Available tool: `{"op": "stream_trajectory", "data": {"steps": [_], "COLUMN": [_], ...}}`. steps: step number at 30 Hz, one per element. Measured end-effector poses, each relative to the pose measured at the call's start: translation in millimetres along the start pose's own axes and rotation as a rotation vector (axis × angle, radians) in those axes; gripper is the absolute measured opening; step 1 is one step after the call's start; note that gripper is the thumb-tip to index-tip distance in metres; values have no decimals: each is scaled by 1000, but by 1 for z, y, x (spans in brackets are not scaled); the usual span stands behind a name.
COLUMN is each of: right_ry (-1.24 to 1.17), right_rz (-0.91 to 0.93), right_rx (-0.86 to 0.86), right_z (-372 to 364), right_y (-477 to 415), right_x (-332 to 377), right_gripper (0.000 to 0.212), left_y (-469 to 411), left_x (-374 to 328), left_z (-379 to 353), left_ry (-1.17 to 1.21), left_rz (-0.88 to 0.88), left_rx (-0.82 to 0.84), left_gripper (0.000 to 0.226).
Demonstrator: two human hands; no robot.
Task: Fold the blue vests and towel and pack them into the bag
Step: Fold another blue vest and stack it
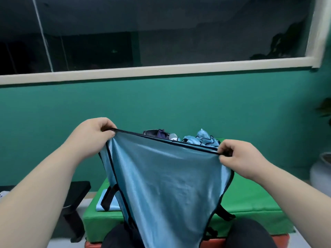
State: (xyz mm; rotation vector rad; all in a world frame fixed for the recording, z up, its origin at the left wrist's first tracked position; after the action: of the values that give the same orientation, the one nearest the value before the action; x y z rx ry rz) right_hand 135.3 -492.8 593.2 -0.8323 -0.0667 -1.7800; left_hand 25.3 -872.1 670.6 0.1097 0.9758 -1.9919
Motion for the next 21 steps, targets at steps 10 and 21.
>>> {"op": "stream_trajectory", "data": {"steps": [10,21], "right_ry": [29,7], "right_rz": [64,72], "right_rx": [-26,11], "right_z": [39,69], "right_y": [-23,-35], "right_x": [-6,11], "right_gripper": [23,12], "left_y": [1,-5], "left_x": [7,14], "left_z": [-6,-3], "left_ry": [-99,-139], "left_rz": [-13,-56], "left_rx": [203,310], "left_gripper": [20,20]}}
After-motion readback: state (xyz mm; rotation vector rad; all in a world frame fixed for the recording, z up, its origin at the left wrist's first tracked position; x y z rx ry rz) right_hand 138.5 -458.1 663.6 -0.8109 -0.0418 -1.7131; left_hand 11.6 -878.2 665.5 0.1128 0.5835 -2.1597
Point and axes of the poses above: each hand's wrist, its own y-axis away from the middle knuckle, its own z-axis out of the back of the hand, x = y × z, the point moved 5 cm from there along -y, towards the middle knuckle, and after that the axes turned 12 degrees about -z, right-handed, at the moved point
